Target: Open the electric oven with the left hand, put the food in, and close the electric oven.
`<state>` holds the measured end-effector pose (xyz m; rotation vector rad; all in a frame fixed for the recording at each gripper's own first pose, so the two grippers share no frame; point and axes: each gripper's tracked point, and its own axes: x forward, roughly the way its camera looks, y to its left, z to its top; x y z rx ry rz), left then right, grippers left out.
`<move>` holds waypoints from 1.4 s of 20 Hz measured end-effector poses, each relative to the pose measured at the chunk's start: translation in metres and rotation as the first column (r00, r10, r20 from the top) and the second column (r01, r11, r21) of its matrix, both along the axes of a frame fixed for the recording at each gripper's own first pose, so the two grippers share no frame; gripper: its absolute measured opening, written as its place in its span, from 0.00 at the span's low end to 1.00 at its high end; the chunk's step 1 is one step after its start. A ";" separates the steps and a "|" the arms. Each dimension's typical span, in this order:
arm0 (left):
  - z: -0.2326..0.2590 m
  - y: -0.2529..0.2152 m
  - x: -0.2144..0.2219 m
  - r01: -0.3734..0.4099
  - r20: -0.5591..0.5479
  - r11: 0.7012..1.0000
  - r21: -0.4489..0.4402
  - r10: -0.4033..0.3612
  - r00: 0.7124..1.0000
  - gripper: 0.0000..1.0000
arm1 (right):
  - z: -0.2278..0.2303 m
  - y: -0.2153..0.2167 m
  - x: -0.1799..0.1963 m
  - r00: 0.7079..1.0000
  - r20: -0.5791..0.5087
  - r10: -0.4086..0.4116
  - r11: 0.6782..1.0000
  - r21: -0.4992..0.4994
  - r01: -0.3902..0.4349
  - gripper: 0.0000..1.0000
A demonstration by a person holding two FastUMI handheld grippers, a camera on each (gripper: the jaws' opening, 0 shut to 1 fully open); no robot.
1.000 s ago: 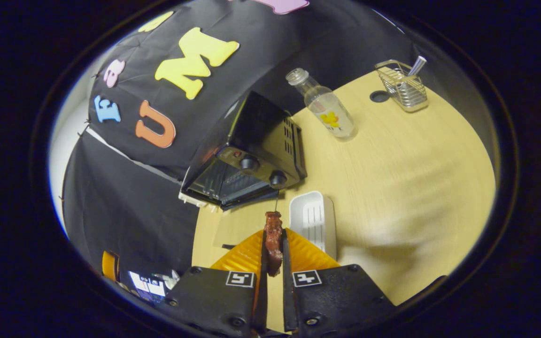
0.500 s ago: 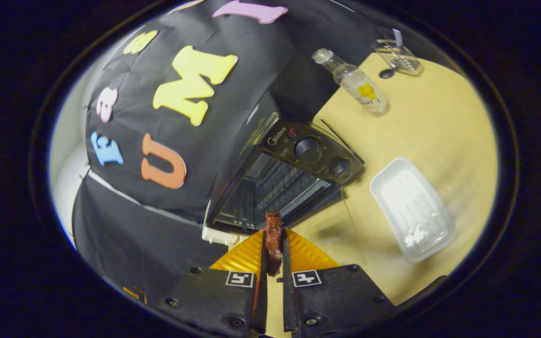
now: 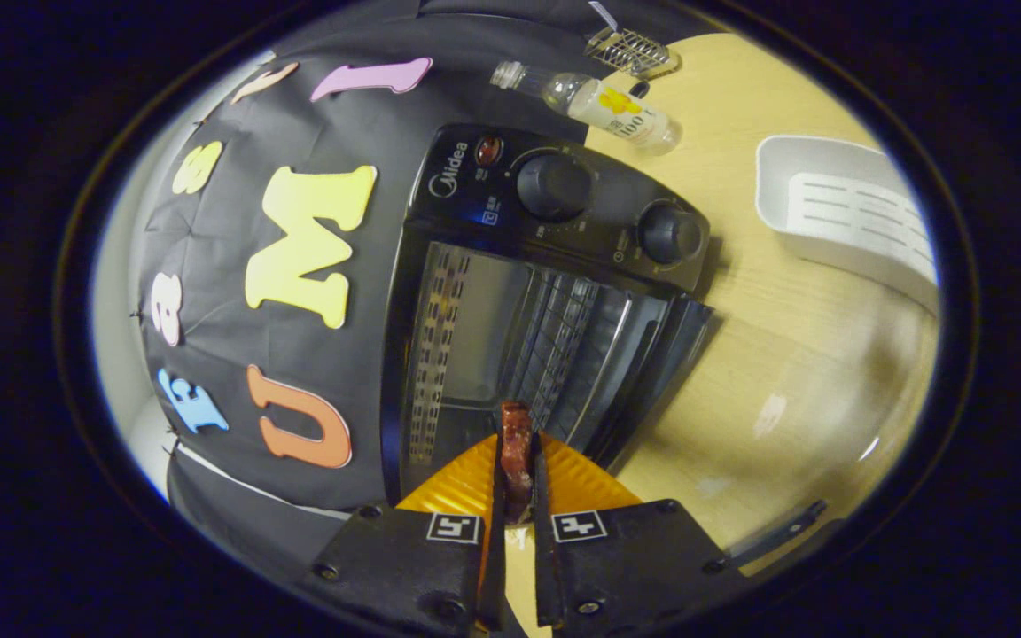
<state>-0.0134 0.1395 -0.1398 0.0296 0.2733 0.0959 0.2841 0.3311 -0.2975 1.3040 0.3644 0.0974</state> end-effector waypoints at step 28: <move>-0.015 0.001 0.023 0.023 -0.014 0.997 -0.079 -0.024 1.000 0.96 | -0.046 -0.014 0.050 0.998 0.060 0.013 0.874 -0.485 0.018 0.93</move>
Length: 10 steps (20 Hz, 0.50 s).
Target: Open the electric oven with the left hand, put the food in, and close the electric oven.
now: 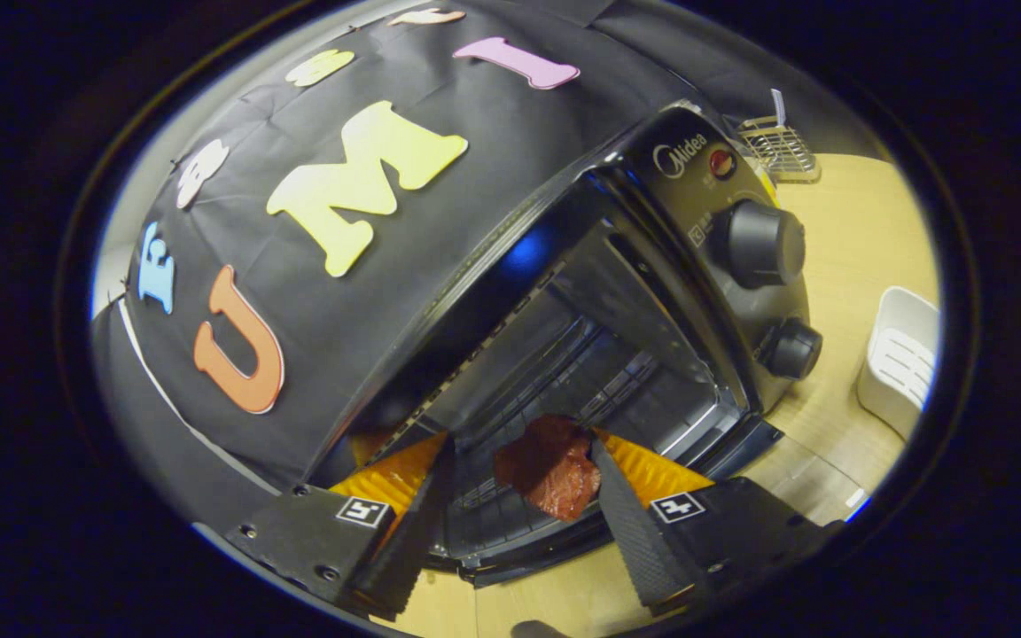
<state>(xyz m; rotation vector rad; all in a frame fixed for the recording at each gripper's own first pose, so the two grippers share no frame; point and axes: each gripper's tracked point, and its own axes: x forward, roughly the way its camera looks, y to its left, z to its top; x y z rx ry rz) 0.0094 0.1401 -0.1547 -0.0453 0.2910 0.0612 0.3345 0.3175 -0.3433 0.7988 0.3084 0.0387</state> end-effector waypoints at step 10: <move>0.005 -0.009 -0.003 0.009 0.017 1.000 0.010 -0.009 1.000 0.96 | 0.016 -0.027 -0.041 0.999 0.013 0.043 0.969 -0.243 -0.039 0.99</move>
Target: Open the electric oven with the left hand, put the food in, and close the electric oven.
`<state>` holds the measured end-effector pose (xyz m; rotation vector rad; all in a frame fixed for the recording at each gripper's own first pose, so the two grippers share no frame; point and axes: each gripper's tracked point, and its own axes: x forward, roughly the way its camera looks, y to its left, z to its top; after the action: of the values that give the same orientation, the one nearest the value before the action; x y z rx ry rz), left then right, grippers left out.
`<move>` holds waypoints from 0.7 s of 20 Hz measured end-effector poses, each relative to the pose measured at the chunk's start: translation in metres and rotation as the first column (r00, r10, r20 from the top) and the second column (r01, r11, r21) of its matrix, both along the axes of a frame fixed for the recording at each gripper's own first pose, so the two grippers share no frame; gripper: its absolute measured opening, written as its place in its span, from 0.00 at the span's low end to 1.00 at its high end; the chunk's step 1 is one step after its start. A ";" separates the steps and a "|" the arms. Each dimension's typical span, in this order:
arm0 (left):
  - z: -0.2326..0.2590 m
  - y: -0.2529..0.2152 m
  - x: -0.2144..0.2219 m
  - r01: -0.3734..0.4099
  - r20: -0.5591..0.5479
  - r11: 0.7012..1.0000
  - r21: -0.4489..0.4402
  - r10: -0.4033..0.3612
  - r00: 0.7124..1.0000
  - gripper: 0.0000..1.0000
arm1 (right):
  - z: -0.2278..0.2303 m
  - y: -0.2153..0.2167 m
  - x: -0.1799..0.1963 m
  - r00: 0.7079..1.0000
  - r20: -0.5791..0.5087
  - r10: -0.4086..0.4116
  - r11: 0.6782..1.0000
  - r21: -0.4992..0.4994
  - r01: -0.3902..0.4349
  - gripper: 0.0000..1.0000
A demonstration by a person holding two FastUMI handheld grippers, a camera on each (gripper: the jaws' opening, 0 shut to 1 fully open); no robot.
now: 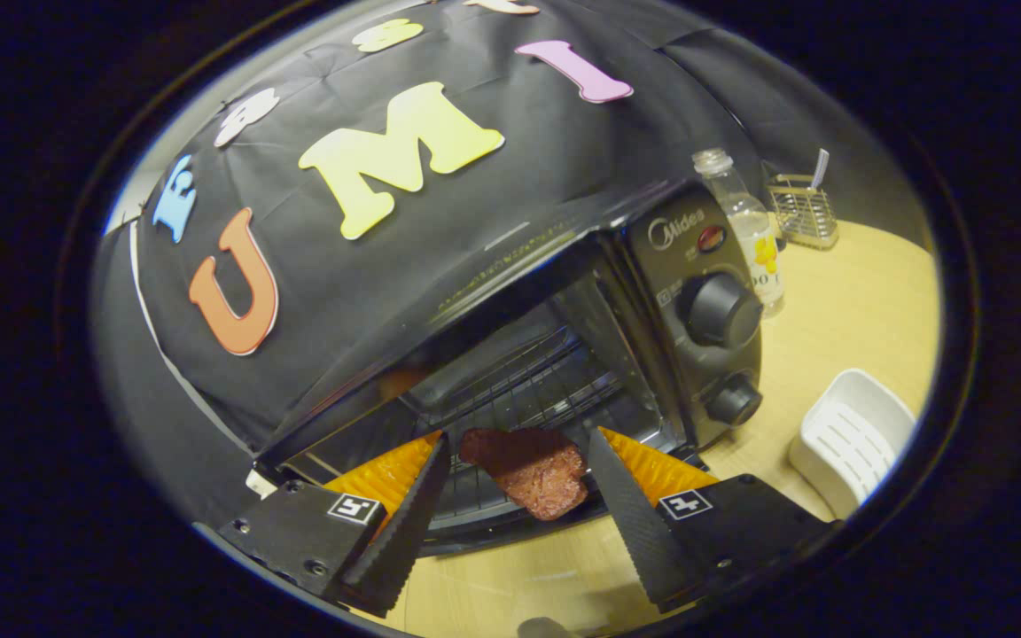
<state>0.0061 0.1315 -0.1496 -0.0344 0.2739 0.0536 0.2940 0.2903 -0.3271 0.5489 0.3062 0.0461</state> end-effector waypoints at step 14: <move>0.055 -0.067 -0.001 0.116 0.112 0.993 -0.027 -0.112 0.987 0.96 | 0.155 -0.154 -0.188 0.984 0.090 0.151 0.910 -0.401 -0.103 1.00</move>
<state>0.0055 0.0647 -0.0949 -0.0542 0.1662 -0.0665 0.1061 0.1364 -0.1719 0.1218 0.2258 0.1405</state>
